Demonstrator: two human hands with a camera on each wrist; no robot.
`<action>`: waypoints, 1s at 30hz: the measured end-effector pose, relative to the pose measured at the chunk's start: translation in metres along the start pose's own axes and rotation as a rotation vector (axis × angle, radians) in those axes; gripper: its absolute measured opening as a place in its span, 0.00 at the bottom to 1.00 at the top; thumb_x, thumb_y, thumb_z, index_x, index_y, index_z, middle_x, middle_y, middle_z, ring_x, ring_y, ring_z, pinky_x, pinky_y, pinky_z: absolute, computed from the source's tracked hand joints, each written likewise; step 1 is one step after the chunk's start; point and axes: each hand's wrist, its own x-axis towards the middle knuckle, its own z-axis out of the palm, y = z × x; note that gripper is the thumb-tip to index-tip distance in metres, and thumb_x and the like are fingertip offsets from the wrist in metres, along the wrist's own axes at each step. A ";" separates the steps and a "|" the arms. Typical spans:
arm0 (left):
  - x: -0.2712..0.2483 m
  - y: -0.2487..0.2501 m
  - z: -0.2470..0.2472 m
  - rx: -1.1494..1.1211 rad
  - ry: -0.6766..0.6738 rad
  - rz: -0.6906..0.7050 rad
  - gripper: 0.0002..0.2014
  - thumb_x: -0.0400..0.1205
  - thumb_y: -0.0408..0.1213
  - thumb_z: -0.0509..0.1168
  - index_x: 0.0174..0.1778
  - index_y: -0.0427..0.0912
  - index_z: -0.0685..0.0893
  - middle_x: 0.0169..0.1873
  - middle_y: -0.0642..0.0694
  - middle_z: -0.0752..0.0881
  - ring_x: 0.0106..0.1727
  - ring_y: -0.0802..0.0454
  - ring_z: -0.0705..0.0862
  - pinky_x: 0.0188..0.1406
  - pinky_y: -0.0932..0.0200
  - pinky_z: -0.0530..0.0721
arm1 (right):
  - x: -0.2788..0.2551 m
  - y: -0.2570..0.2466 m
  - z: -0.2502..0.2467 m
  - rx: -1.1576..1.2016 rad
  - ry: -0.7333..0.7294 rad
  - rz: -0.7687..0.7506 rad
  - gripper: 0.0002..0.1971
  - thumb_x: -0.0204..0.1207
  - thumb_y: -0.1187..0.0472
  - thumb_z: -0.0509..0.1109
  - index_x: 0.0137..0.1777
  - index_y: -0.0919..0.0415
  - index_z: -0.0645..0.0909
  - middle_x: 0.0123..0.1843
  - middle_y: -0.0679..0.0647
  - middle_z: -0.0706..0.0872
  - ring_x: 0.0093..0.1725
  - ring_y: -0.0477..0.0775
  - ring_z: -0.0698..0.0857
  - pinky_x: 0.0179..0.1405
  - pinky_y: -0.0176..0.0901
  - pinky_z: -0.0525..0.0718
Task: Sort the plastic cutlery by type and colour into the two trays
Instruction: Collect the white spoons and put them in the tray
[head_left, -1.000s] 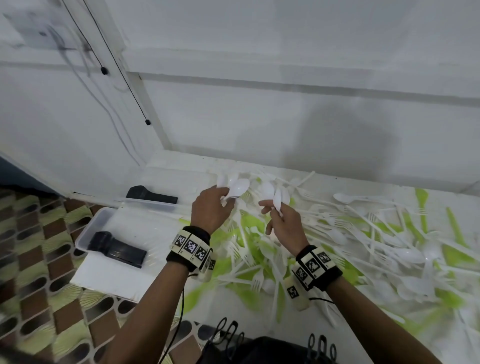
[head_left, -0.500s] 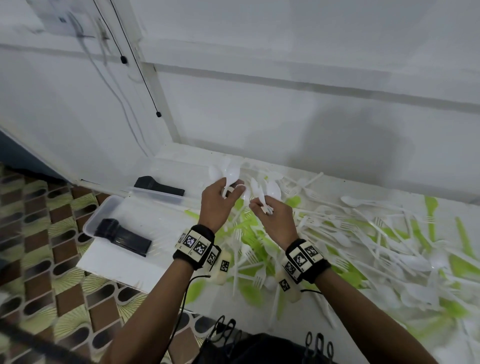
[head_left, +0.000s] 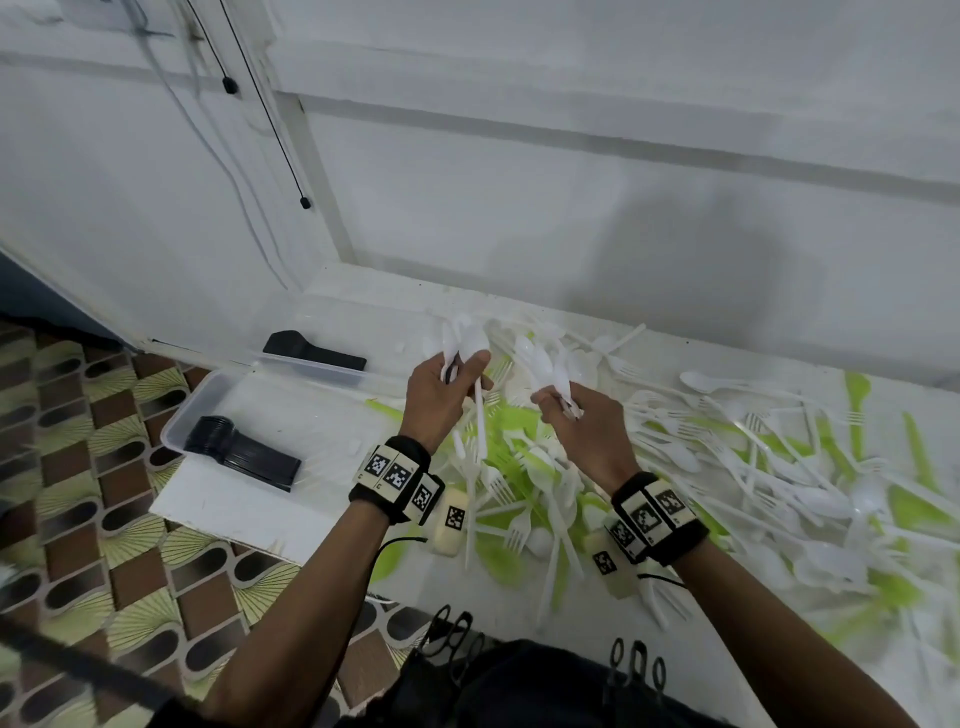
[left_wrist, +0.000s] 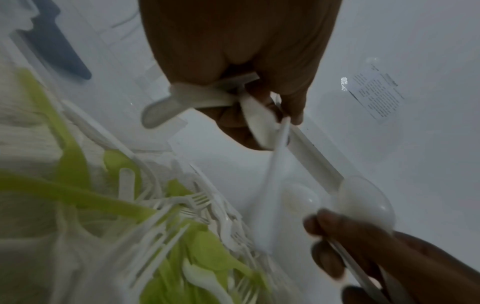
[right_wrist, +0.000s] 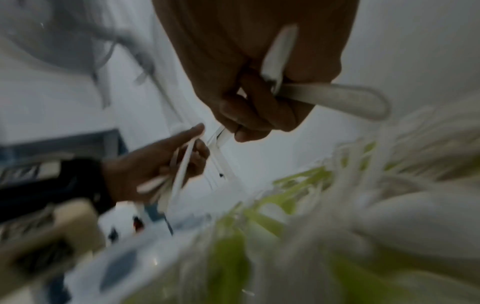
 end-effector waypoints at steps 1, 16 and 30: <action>0.001 0.000 -0.002 -0.010 0.005 -0.015 0.18 0.82 0.47 0.74 0.36 0.36 0.83 0.34 0.37 0.91 0.27 0.53 0.84 0.20 0.68 0.71 | -0.006 0.006 -0.005 -0.073 -0.036 -0.038 0.12 0.81 0.49 0.74 0.42 0.57 0.87 0.34 0.50 0.88 0.37 0.50 0.87 0.37 0.42 0.84; -0.011 -0.014 0.001 0.023 -0.301 -0.070 0.12 0.82 0.31 0.74 0.40 0.40 0.77 0.35 0.48 0.87 0.35 0.44 0.91 0.17 0.62 0.66 | -0.096 0.033 0.009 -0.714 -0.260 -0.034 0.16 0.84 0.56 0.66 0.69 0.60 0.76 0.53 0.61 0.88 0.52 0.68 0.87 0.39 0.51 0.74; -0.053 -0.037 0.012 0.216 -0.406 0.017 0.21 0.85 0.20 0.55 0.43 0.39 0.93 0.45 0.37 0.92 0.24 0.43 0.86 0.31 0.62 0.81 | -0.062 0.008 -0.042 0.029 -0.016 0.088 0.06 0.78 0.65 0.73 0.46 0.52 0.85 0.37 0.46 0.92 0.38 0.41 0.89 0.33 0.37 0.83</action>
